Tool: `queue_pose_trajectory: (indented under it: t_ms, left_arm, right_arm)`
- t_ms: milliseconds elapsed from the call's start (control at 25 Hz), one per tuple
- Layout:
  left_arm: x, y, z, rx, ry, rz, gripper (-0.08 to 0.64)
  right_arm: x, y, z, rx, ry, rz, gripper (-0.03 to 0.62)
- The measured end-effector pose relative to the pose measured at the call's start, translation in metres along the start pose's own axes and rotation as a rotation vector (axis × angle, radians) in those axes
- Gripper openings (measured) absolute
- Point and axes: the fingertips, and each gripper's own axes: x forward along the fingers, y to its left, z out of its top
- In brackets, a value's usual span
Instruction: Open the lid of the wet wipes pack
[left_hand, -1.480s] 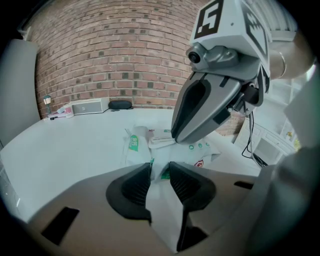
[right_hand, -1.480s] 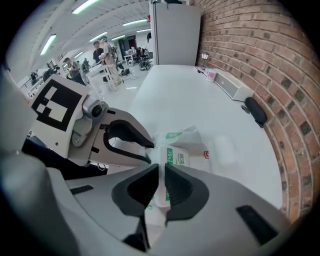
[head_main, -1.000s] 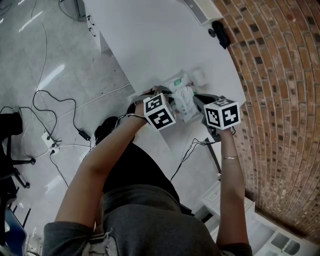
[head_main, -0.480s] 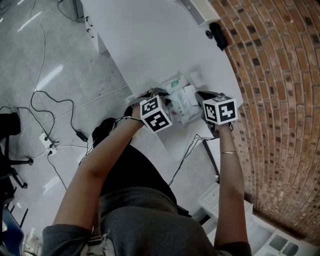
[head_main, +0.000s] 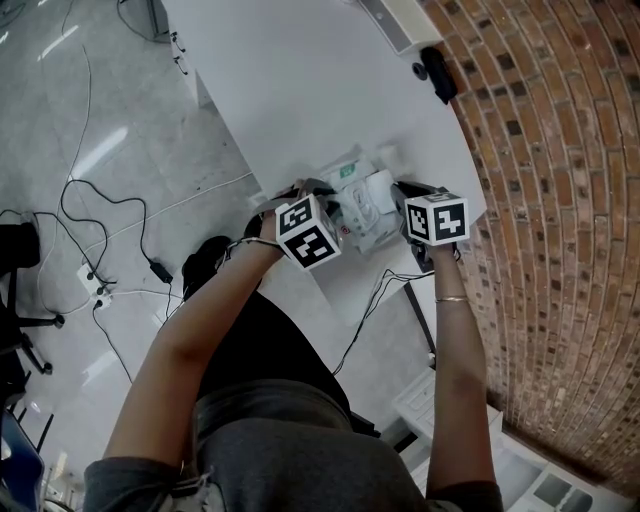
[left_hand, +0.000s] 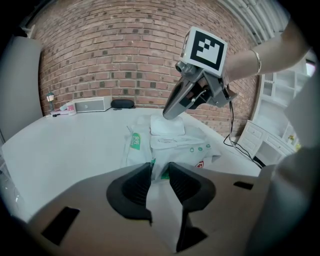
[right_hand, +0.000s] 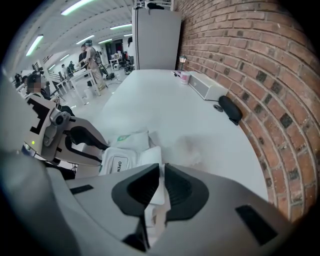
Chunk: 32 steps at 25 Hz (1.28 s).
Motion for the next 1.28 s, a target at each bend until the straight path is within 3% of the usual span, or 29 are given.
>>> queue_pose_trajectory:
  t_ms: [440, 760, 1280]
  left_arm:
    - [0.001, 0.0, 0.0, -0.001, 0.005, -0.001, 0.127]
    - [-0.001, 0.0, 0.0, -0.005, -0.001, -0.009, 0.127]
    - [-0.01, 0.003, -0.001, -0.061, 0.004, -0.043, 0.127]
  right_arm:
    - [0.018, -0.011, -0.008, 0.002, 0.018, -0.066, 0.062]
    - [0.028, -0.004, -0.014, -0.117, 0.037, -0.186, 0.012]
    - [-0.029, 0.011, -0.014, 0.195, -0.199, -0.157, 0.009]
